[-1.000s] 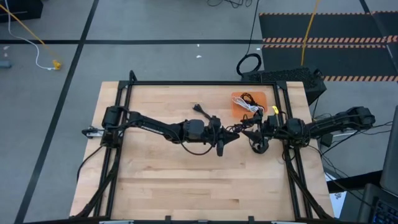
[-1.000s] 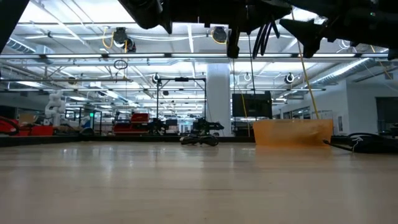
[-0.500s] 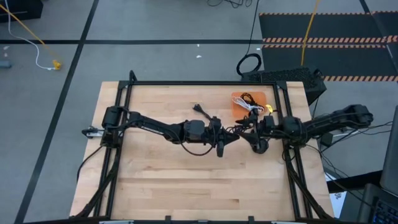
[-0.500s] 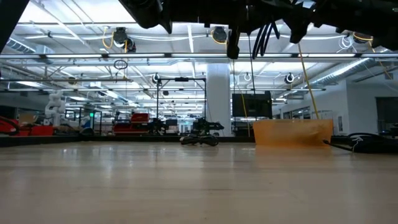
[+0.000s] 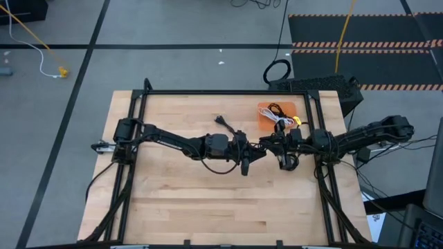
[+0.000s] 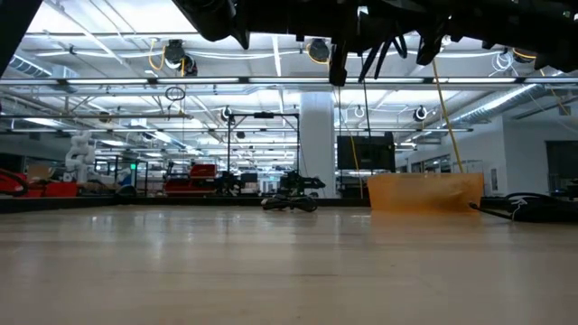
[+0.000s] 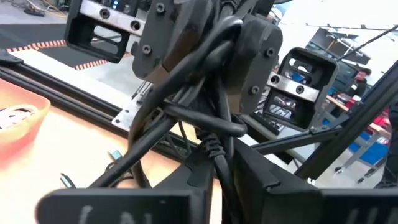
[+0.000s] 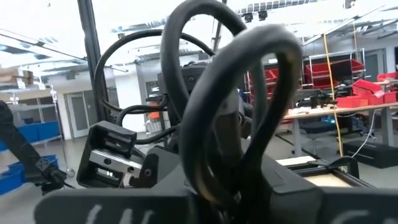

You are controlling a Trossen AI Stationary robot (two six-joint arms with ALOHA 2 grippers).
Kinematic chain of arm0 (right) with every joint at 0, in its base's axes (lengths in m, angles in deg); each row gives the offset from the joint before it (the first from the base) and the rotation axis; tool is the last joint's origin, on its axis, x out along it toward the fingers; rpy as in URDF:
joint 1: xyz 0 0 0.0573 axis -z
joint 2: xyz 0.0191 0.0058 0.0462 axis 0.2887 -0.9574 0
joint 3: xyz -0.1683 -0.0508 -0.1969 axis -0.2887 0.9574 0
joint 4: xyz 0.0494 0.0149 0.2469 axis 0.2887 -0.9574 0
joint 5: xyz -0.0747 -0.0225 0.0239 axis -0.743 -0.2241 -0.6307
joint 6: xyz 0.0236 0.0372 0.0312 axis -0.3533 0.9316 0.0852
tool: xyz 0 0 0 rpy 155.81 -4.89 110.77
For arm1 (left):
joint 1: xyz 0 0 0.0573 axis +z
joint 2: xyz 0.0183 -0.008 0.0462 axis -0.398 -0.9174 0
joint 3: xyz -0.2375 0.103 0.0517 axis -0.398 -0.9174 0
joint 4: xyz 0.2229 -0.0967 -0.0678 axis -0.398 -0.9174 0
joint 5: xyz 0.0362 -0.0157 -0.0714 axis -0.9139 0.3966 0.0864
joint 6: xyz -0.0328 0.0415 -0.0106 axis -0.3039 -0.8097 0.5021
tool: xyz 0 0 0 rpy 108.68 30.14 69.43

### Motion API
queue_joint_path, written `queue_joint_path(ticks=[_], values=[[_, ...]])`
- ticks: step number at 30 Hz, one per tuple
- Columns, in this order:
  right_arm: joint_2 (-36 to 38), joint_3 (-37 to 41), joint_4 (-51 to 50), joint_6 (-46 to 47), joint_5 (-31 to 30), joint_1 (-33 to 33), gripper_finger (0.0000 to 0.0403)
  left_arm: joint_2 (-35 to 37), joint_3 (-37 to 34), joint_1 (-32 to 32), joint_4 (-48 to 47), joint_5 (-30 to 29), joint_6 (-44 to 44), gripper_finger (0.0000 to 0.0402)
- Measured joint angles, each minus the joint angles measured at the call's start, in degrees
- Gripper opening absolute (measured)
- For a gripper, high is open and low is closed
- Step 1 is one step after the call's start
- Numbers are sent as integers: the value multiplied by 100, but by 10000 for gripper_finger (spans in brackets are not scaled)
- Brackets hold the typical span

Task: Pick and place USB-C Cables
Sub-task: Put the bottom left black charger cable into the orange bin

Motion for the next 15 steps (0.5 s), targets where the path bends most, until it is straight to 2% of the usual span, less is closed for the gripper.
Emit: queue_joint_path(ticks=[6, 11, 15], values=[[172, 0, -379, -7, -101, 39, 40, 0, 0, 13, -2, 0, -97, 127], [638, -5, -1194, -423, -629, 263, 39, 1, -5, 81, -41, -48, -393, 184], [1027, -13, -1918, -718, -1118, 484, 38, 213, -13, 261, -534, -28, -391, 212]])
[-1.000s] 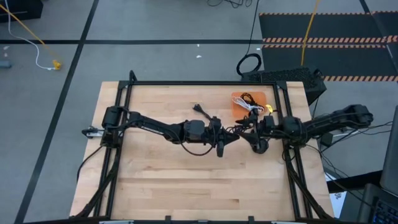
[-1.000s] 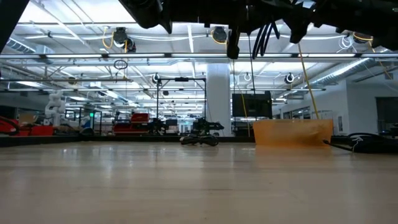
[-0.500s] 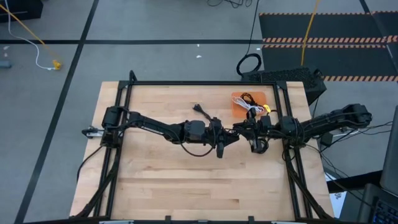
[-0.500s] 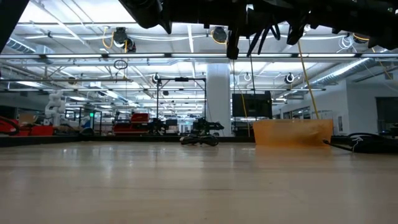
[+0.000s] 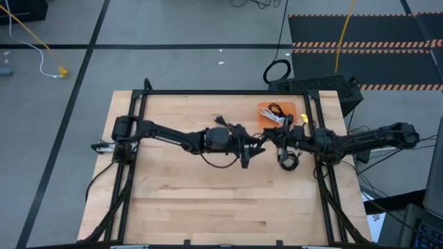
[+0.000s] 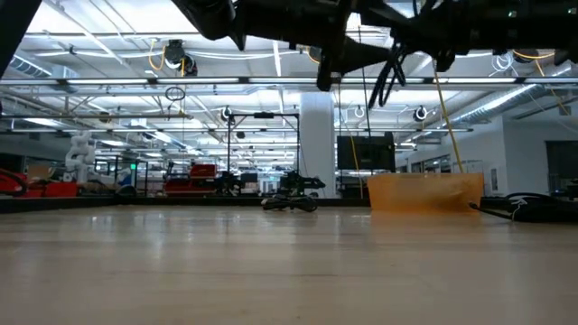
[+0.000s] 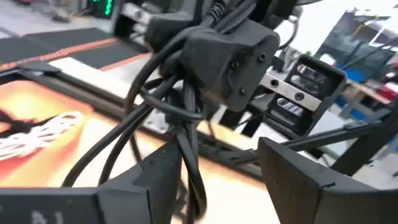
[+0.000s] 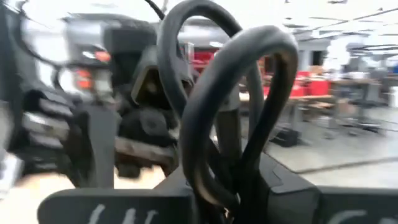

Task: Pick and place USB-C Cables
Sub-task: Put the bottom left black charger cable into the orange bin

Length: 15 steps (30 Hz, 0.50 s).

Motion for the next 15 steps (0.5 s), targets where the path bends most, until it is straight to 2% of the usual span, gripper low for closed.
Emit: queue_joint_path(ticks=[7, 13, 15], values=[[322, 21, -960, -520, -960, 354, 37, 531, 11, 345, -1059, 65, 33, 223], [258, 24, -1665, -1043, -2786, 824, 37, 852, 9, 408, -1286, 43, -316, 223], [239, 14, -1529, -1224, -3017, 996, 37, 923, 20, 404, -1256, 46, -461, 223]])
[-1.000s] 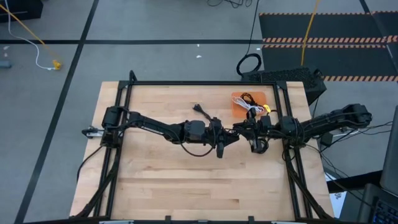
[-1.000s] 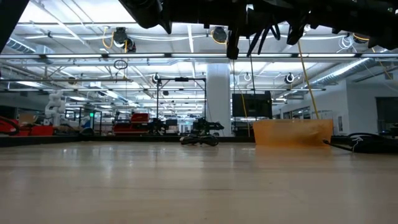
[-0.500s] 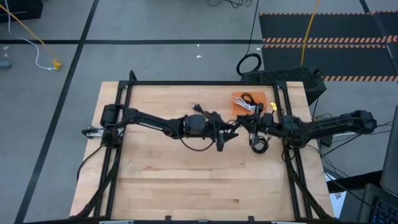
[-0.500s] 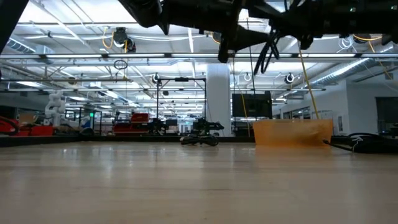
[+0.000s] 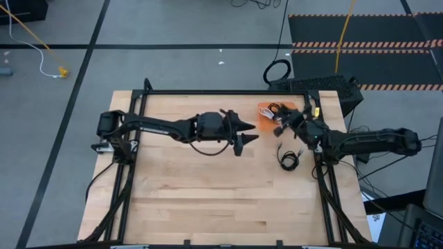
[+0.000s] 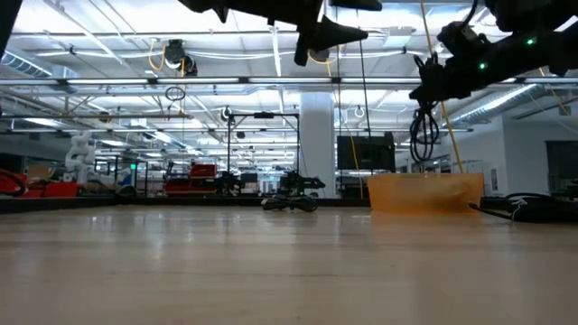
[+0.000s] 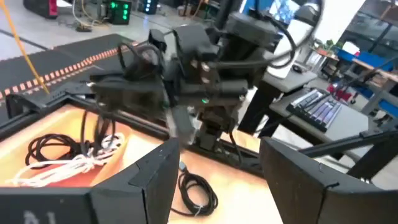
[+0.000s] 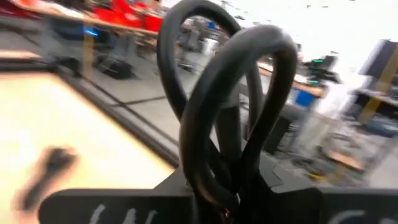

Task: Pick and place USB-C Cables
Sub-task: Put the bottom left black charger cable into the orange bin

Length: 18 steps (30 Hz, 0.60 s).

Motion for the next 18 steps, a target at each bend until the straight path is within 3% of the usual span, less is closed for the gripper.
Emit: queue_joint_path(ticks=[4, 11, 18], values=[[-156, -1, -32, -310, -404, 362, 39, 75, -11, -1, -152, -2, -183, 223], [-738, 1, -298, -243, -360, 793, 39, 139, -11, 21, -464, -54, -201, 223], [-1171, 1, -313, -989, -350, 820, 42, 136, -11, 23, -588, -68, -197, 223]])
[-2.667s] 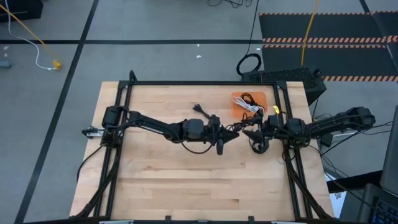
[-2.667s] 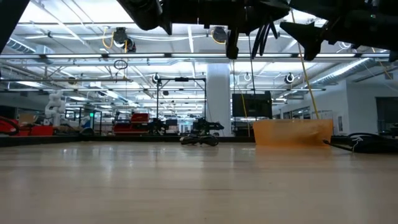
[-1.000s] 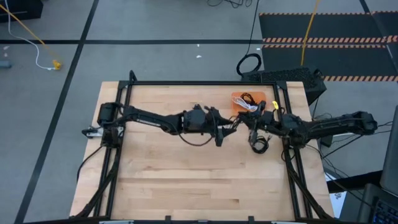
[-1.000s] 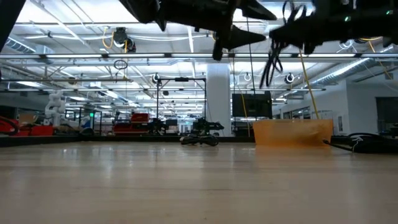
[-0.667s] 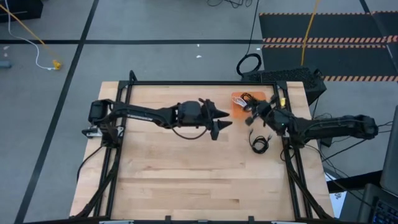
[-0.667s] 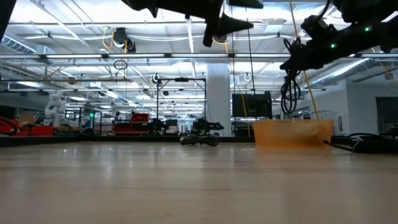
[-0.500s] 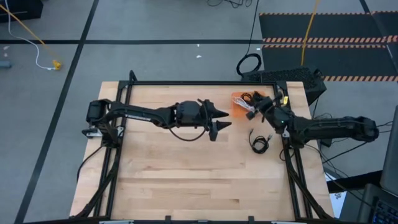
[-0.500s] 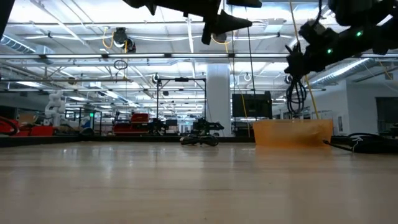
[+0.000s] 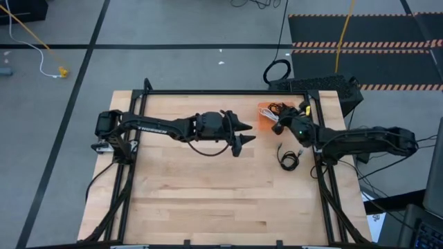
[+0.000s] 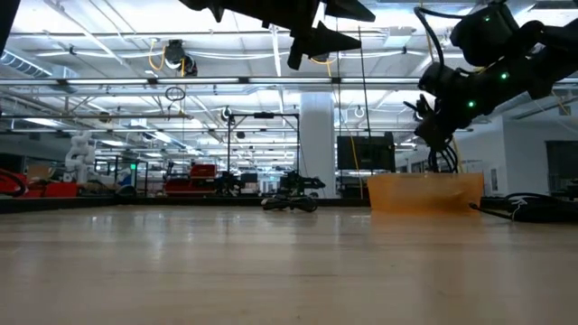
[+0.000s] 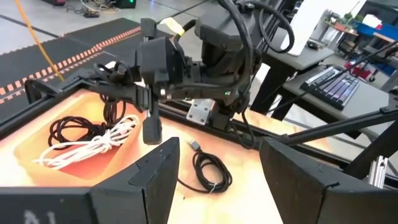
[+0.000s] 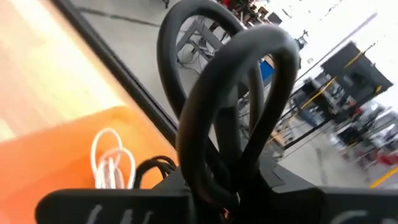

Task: Pick and place USB-C Cables
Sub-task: Put the bottom left black charger cable into the orange bin

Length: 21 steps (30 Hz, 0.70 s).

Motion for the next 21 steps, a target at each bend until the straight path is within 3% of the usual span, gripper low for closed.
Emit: queue_joint_path(ticks=[5, 10, 15, 21], values=[[-127, 0, 1, -713, -15, 0, 44, 0, 0, -2, -19, 0, 1, 223], [-228, 2, -76, -569, -13, 2, 59, 0, 0, -2, -68, -2, 4, 223], [-294, 0, -150, 104, 29, 0, 105, 0, 0, 2, -424, -2, 11, 223], [-291, 0, -18, 705, 583, -9, 178, -2, 0, 144, -1209, -8, 116, 223]])
